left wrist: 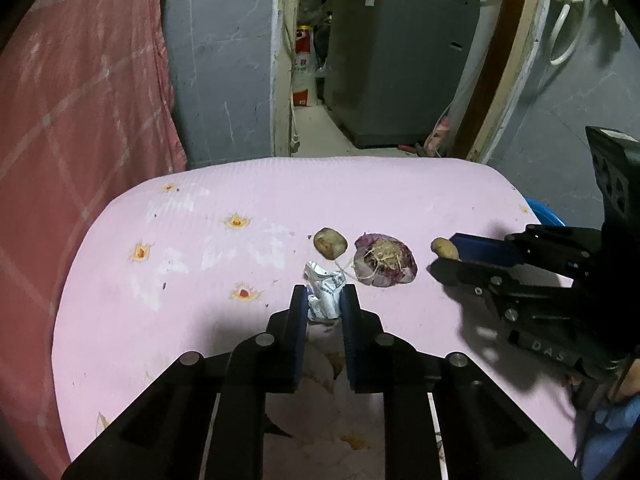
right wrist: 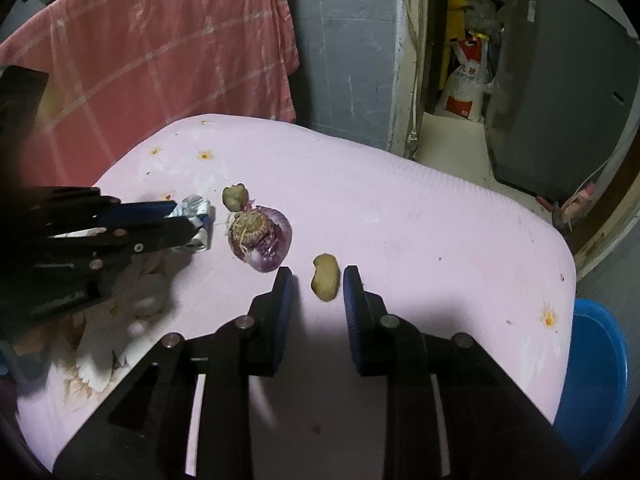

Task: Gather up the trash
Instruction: 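Grasp the silver foil with left tool while right tool grasps a brown scrap, then carry both items over the blue bucket and open both tools to drop them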

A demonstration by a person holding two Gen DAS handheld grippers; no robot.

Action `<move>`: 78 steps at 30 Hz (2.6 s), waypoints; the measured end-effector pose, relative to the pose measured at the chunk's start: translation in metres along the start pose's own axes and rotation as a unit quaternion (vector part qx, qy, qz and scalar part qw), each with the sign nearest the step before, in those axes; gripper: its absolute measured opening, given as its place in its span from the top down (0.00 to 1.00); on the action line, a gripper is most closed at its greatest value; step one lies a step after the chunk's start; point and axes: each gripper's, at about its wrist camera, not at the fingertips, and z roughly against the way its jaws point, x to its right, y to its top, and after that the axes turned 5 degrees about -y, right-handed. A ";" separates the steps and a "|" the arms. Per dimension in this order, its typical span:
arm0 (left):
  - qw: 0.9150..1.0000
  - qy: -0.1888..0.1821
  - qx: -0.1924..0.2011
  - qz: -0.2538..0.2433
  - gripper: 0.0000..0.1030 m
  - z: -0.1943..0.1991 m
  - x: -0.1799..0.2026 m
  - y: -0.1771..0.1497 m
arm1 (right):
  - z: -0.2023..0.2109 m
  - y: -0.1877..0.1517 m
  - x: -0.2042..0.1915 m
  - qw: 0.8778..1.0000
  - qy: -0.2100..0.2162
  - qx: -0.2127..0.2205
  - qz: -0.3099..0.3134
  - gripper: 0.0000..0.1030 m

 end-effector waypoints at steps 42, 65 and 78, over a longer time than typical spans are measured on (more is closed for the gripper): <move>0.934 -0.134 0.312 -0.111 0.91 0.087 0.231 0.026 | 0.248 -0.120 0.105 0.886 -0.240 0.370 -0.142 0.93; 0.973 -0.157 0.130 -0.109 0.91 -0.006 0.280 0.044 | 0.212 -0.153 0.192 0.892 -0.204 0.288 -0.282 0.92; 0.980 -0.156 0.064 -0.105 0.89 -0.045 0.283 0.042 | 0.196 -0.155 0.207 0.896 -0.192 0.257 -0.308 0.91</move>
